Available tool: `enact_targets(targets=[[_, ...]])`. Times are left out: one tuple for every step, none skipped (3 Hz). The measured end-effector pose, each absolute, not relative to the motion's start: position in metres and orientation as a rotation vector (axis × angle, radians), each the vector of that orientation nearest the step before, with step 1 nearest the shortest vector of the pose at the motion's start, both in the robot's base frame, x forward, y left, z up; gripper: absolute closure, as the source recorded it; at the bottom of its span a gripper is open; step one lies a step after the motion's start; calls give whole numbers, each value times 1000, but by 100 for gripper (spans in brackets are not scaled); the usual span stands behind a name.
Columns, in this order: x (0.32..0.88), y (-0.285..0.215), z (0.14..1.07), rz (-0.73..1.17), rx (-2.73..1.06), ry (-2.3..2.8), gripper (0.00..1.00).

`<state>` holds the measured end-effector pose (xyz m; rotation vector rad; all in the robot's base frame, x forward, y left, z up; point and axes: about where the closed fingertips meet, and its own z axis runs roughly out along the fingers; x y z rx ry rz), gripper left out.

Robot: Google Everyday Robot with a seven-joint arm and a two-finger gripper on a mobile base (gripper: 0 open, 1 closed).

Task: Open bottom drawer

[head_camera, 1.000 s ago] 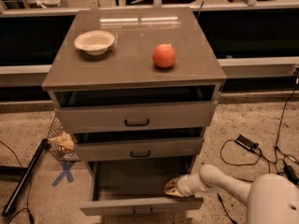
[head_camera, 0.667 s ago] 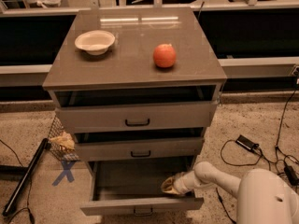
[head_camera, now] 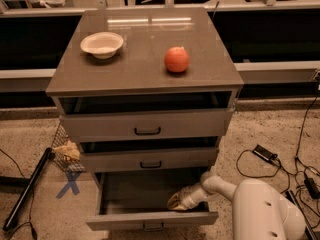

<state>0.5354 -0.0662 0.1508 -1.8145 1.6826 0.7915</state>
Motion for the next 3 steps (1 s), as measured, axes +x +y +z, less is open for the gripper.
enact_targets(targets=[[519, -71, 142, 846, -1812, 1709, 100], [502, -93, 153, 821, -1785, 1740, 100], [492, -98, 157, 824, -1769, 1752, 100]])
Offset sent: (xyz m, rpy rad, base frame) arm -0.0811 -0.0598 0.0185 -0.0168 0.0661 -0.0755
